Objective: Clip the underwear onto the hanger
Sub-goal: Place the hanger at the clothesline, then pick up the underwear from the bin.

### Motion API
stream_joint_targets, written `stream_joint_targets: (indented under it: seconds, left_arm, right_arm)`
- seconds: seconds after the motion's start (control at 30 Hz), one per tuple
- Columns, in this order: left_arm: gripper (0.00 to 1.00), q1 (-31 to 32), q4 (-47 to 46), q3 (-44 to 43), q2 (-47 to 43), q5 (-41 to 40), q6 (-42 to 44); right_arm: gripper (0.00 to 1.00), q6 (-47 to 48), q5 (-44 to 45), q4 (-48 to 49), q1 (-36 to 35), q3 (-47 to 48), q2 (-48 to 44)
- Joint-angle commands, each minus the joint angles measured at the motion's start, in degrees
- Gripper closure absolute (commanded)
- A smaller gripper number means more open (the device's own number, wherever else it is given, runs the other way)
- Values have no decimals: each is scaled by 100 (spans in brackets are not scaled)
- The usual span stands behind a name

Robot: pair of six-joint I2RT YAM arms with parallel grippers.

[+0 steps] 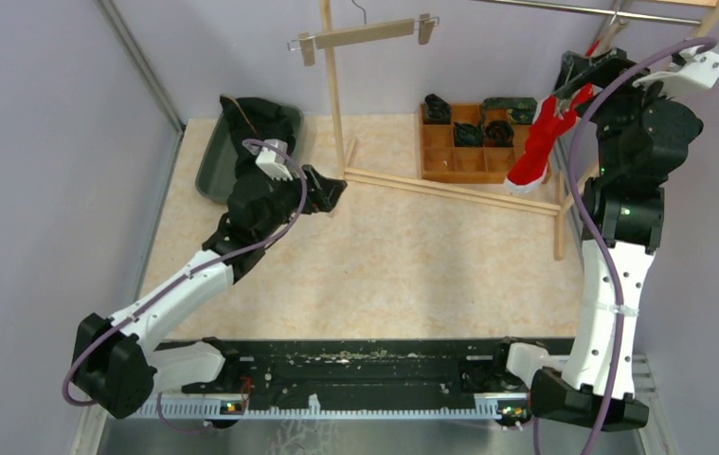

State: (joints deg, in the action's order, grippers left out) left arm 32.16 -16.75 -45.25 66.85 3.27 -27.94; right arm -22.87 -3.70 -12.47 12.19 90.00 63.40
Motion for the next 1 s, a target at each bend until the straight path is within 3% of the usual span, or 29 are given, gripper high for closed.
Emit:
stream_joint_targets:
  seconds: [0.0, 0.27, 0.53, 0.97]
  left_arm:
    - [0, 13, 723, -705, 93, -1359, 173]
    - [0, -1066, 1672, -2052, 1334, -1374, -146]
    - [2, -1743, 2063, -3238, 2823, -2173, -120]
    - [2, -2526, 1822, -3980, 4164, -2271, -86]
  right_arm:
    - [9, -132, -414, 76, 26, 147, -344]
    - [8, -281, -1082, 163, -78, 33, -731]
    - [8, -474, -1871, 464, -252, -158, -1110]
    - [9, -676, -2858, 403, -622, 14, -829]
